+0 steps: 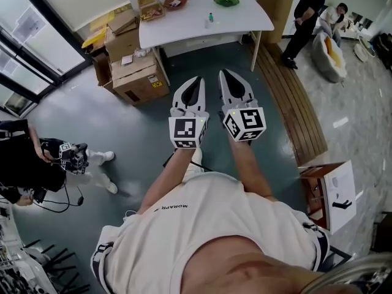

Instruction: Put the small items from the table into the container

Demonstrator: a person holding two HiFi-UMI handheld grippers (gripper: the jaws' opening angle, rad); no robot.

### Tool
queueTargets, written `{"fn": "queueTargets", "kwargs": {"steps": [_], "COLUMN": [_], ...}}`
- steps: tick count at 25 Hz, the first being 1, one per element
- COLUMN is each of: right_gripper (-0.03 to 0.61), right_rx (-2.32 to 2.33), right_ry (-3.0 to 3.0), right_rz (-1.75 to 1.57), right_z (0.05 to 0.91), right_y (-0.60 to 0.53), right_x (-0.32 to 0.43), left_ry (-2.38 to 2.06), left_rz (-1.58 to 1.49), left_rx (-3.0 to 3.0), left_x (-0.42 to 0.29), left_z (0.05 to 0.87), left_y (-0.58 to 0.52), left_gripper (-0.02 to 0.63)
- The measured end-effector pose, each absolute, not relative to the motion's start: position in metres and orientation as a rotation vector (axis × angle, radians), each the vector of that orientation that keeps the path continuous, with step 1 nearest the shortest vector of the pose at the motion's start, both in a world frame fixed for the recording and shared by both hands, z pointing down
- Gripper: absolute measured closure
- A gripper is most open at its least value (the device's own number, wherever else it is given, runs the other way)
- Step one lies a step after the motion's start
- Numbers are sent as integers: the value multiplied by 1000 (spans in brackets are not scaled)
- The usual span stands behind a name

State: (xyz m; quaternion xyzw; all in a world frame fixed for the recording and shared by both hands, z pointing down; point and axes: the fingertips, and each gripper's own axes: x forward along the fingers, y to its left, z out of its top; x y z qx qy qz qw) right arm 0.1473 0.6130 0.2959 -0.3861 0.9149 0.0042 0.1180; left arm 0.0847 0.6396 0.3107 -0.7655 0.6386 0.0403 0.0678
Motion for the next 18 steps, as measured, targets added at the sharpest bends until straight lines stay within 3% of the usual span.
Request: {"fn": "queueTargets", "kwargs": {"steps": [18], "right_gripper": [568], "right_rx": [-1212], "right_ry": [2647], "right_rz": [60], "right_z": [291], "right_y": [462], "right_x": [76], "left_ry": [1864], "left_rz": [175], "left_rx": [-2350], "left_x": [11], "left_z": [305], "left_y": [481], "left_gripper": [609]}}
